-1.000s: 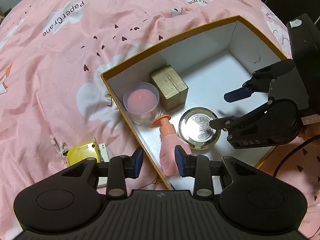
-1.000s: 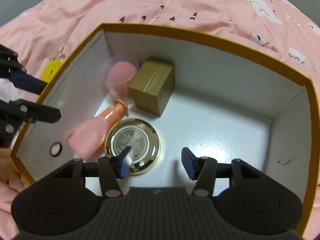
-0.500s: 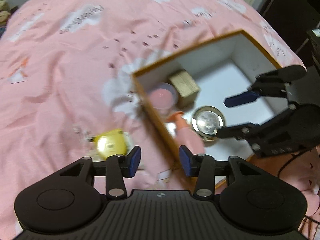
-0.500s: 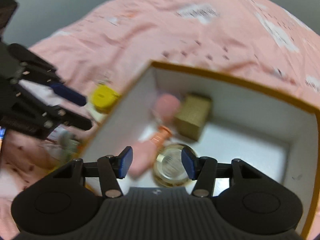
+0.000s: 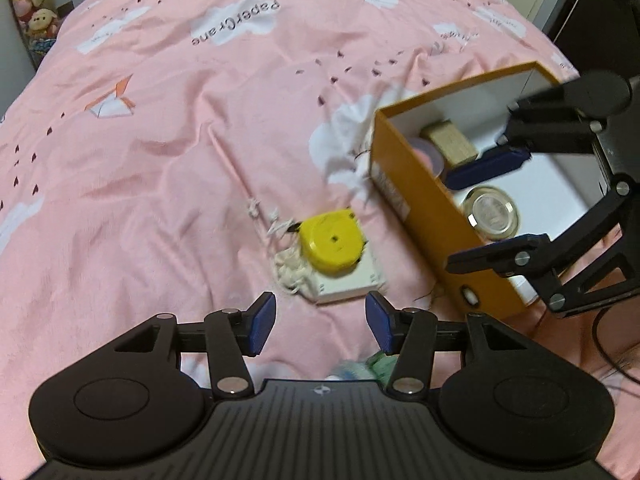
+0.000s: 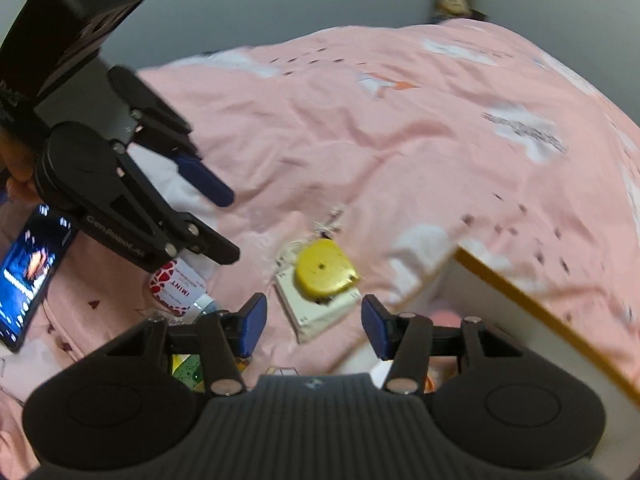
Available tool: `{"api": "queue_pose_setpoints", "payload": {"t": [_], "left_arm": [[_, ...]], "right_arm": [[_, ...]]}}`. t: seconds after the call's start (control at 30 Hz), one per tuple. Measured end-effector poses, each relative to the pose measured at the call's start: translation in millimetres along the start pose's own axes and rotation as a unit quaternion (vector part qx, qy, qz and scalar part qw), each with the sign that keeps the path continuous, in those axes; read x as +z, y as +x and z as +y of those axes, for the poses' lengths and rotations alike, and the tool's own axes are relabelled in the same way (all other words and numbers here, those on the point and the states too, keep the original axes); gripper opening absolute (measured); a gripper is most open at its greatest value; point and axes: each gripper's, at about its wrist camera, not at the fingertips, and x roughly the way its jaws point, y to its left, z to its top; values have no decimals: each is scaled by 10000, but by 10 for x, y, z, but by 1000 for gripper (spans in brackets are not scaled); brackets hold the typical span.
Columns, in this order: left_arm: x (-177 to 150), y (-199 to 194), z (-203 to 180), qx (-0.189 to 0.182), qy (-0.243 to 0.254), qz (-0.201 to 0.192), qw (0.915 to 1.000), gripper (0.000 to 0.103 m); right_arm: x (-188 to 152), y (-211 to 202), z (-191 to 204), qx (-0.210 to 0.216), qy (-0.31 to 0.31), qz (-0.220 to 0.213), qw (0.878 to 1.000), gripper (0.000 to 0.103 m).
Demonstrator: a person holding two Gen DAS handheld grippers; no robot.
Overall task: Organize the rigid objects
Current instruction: 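Move the right tool to the yellow tape measure and close on it, then lift the tape measure with the right tool while the left tool grasps the white card box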
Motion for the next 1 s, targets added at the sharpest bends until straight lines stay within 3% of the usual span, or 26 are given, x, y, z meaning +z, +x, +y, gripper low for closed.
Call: {"api": "queue_pose_setpoints", "payload": {"t": [0.17,0.5,0.7,1.0], "left_arm": [[-36,105,129,65,-31,97,9999,60],[-12,367,245,-94,-76,317,9994,63],[32,497,288,-142,-66,437,9989,63],[97,577,275,-56,11,315,9995,63]], "right_arm": [[189,330,116,-95,-808,287,9963,52],[360,943,42,22,-1358,1029,9854,54],[387,1168,-28,146,-1364,1166,9837,61],[385,1337,-52,257,-1188,1345,9834,55]]}}
